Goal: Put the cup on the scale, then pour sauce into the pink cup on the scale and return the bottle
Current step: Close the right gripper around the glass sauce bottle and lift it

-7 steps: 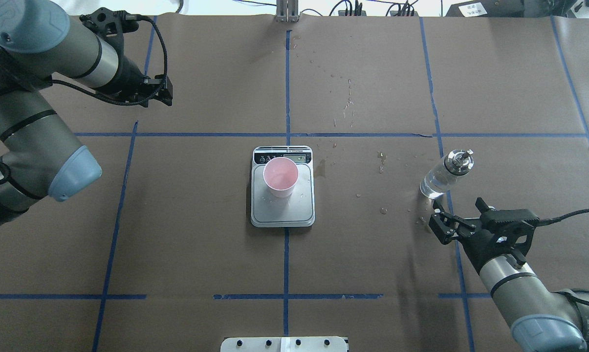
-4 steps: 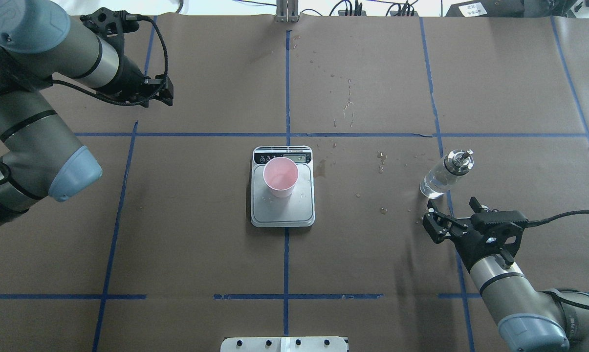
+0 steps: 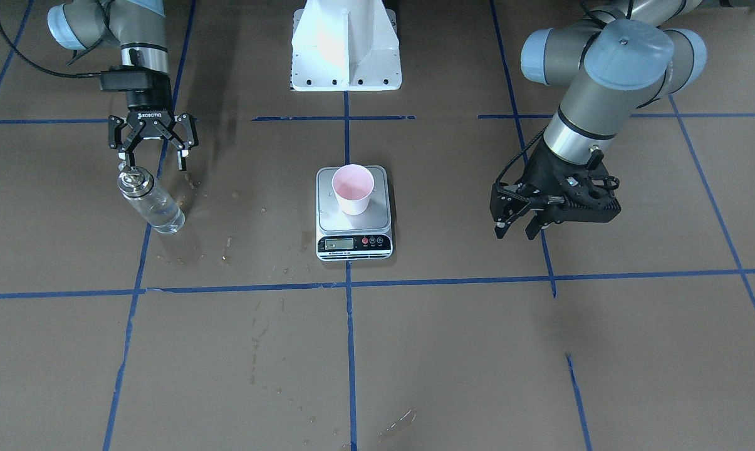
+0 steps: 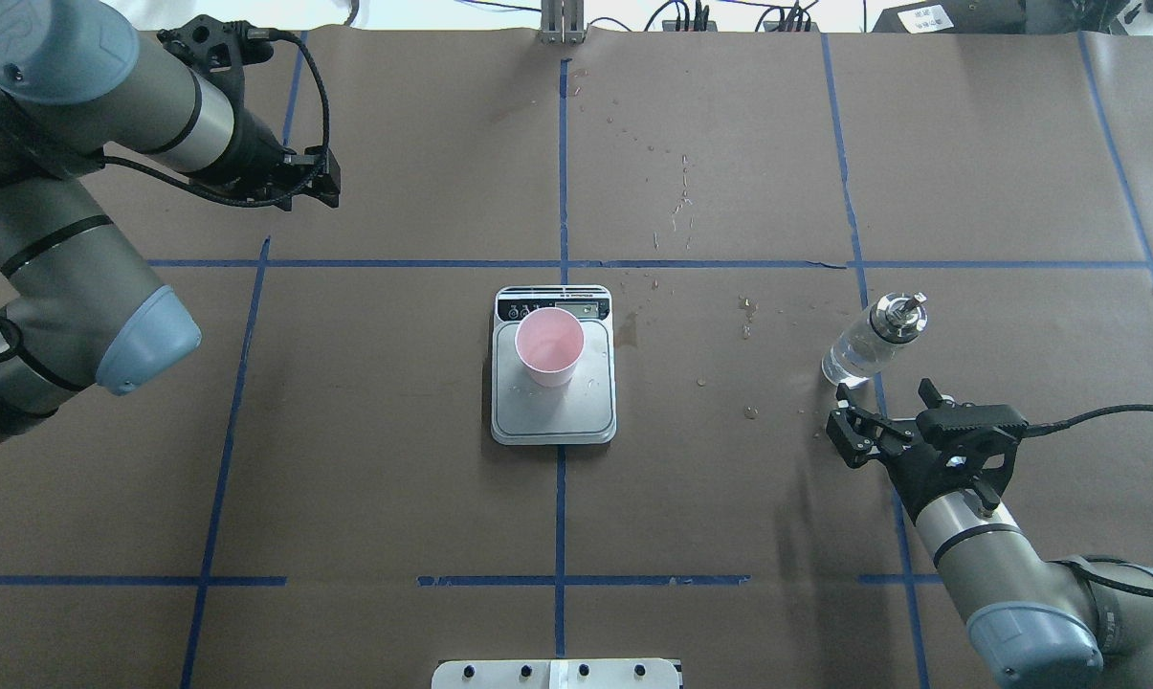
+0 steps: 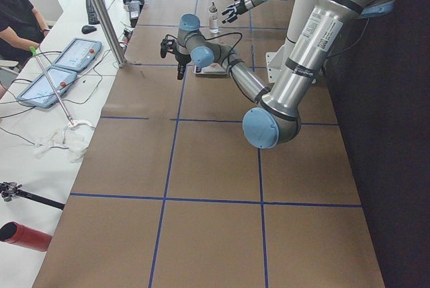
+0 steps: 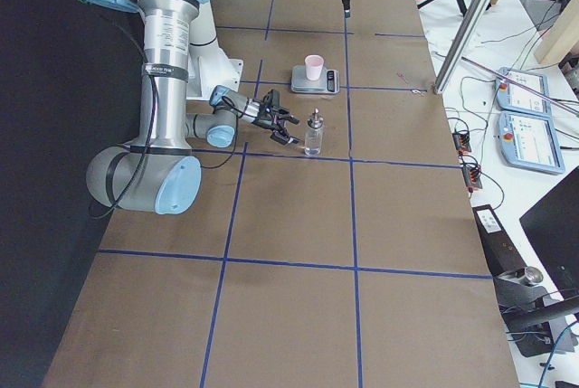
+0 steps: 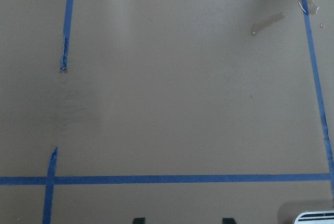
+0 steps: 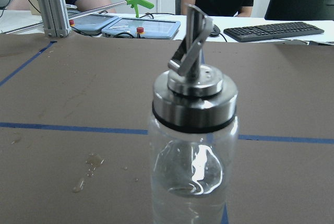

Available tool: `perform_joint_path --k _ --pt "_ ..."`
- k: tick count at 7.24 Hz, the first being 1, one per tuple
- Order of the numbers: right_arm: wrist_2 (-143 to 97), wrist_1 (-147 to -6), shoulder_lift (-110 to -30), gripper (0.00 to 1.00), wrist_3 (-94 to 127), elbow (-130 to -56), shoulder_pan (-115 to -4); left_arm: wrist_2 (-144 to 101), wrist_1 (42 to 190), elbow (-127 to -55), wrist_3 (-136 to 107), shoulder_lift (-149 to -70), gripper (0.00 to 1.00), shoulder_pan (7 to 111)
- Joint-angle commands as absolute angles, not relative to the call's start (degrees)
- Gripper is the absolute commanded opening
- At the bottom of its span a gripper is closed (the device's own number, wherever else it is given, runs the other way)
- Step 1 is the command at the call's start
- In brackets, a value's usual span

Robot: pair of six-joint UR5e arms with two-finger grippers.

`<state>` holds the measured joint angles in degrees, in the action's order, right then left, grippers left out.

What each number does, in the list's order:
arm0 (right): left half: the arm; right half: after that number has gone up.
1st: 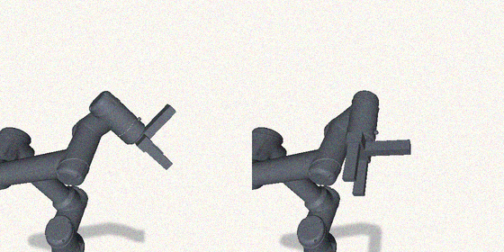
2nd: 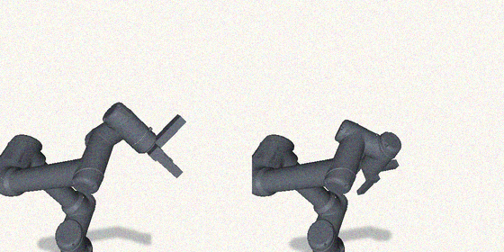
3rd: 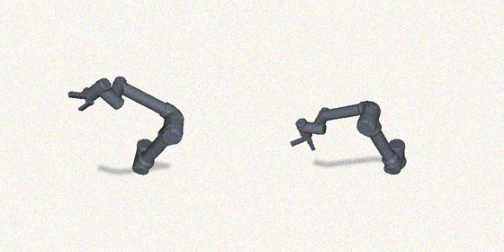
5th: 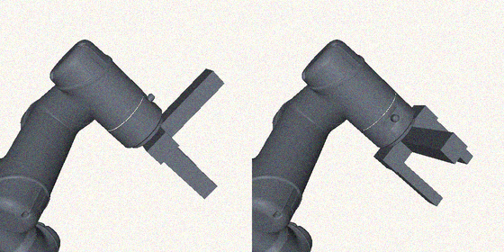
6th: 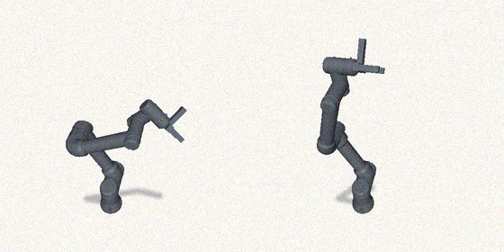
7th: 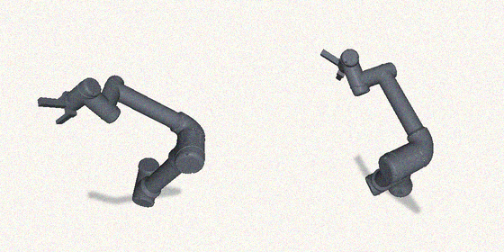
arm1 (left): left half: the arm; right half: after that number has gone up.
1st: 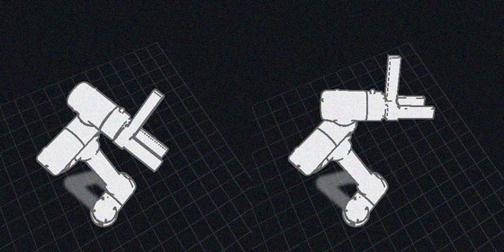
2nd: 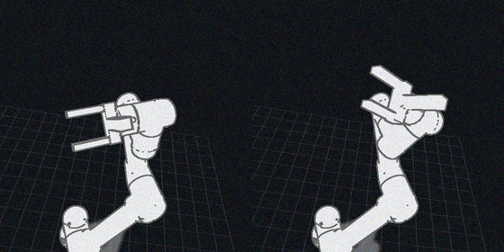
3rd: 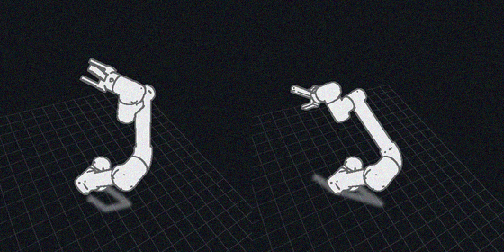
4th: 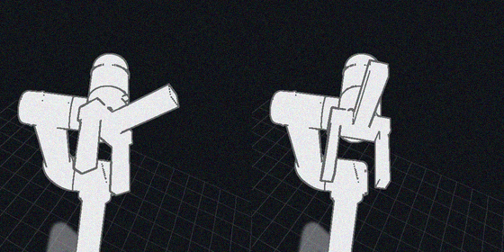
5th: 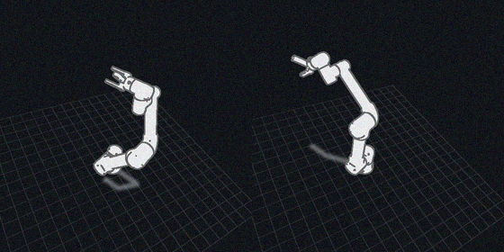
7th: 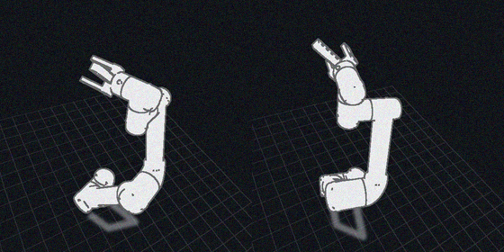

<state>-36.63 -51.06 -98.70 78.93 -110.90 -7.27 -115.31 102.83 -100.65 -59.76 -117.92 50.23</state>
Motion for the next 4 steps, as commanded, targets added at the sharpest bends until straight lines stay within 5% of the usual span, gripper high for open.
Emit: perform_joint_path --k 1,4 --pt "-36.91 -51.15 -98.00 1.00 78.66 -109.52 -9.39 -115.31 102.83 -100.72 -59.85 -117.95 0.59 50.19" --pt "-37.00 -51.24 -95.91 1.00 78.58 -108.46 -10.54 -115.31 102.83 -100.72 -59.94 -117.95 0.60 50.19"
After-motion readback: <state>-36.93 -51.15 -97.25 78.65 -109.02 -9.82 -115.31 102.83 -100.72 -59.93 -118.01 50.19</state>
